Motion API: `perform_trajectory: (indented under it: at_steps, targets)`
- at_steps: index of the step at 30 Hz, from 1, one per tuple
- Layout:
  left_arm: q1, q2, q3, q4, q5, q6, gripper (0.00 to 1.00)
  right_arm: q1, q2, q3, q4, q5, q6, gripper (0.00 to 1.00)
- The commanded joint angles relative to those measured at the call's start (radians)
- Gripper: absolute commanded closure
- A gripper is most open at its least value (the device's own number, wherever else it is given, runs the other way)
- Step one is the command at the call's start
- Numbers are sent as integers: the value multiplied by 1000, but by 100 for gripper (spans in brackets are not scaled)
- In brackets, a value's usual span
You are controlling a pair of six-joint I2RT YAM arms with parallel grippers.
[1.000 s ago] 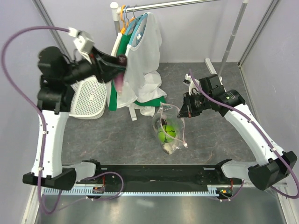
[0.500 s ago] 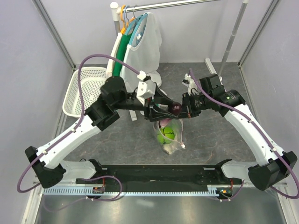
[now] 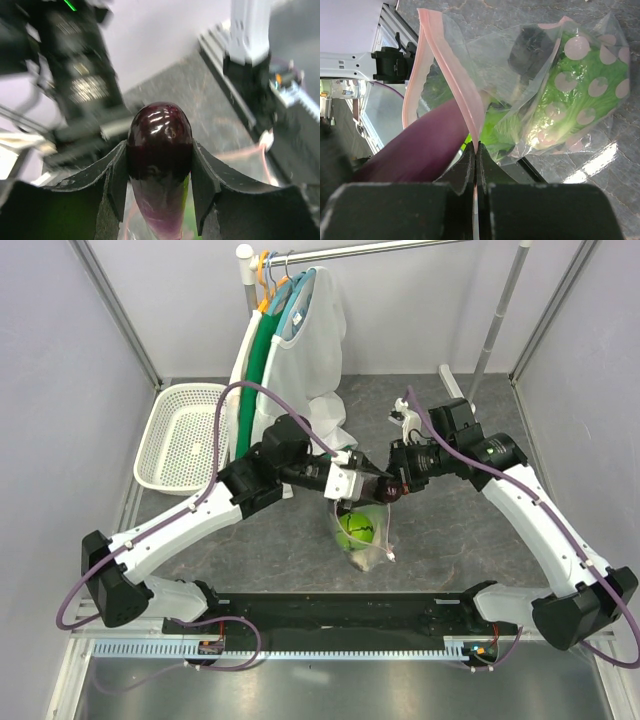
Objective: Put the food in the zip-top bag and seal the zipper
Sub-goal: Place the fake vegetable in the zipper food storage bag, then zip the zipper food storage bag at the center of the board.
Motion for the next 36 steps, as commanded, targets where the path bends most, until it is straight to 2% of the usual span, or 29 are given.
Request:
perform_trajectory:
  at_steps: [1, 3, 5, 7, 9, 10, 13, 16, 19, 20, 23, 30, 36]
  targets:
    - [21, -8, -37, -196, 10, 375, 62, -4, -40, 7, 12, -39, -22, 100]
    - [43, -2, -35, -276, -10, 417, 53, -5, -42, 9, 6, -46, -34, 100]
    - [63, 1, -21, -354, -11, 510, 49, -4, -37, 18, -10, -75, -66, 100]
    - [78, -8, -4, -402, -42, 538, 29, -4, -31, 32, -23, -79, -86, 100]
    - [84, -18, 45, -460, -45, 534, 3, -5, -23, 41, -36, -80, -108, 100]
    - [86, -27, 65, -477, -42, 518, 0, -4, -16, 50, -43, -80, -123, 100]
    - [84, -47, 137, -564, -15, 459, 0, -4, 4, 70, -50, -92, -149, 100]
    - [80, -73, 163, -679, 34, 475, 4, -4, 27, 96, -54, -99, -166, 100]
    - [66, -88, 159, -750, 42, 494, 15, -4, 44, 118, -59, -95, -187, 100]
    - [54, -88, 160, -770, 38, 509, 22, -4, 47, 122, -59, -95, -192, 100]
    - [8, -79, 153, -828, -4, 546, 28, -4, 58, 133, -63, -97, -198, 100]
    - [-54, -30, 110, -861, -146, 578, 31, -4, 66, 151, -77, -111, -221, 100]
    - [-104, 5, 102, -850, -235, 561, 51, 10, 81, 165, -71, -131, -224, 100]
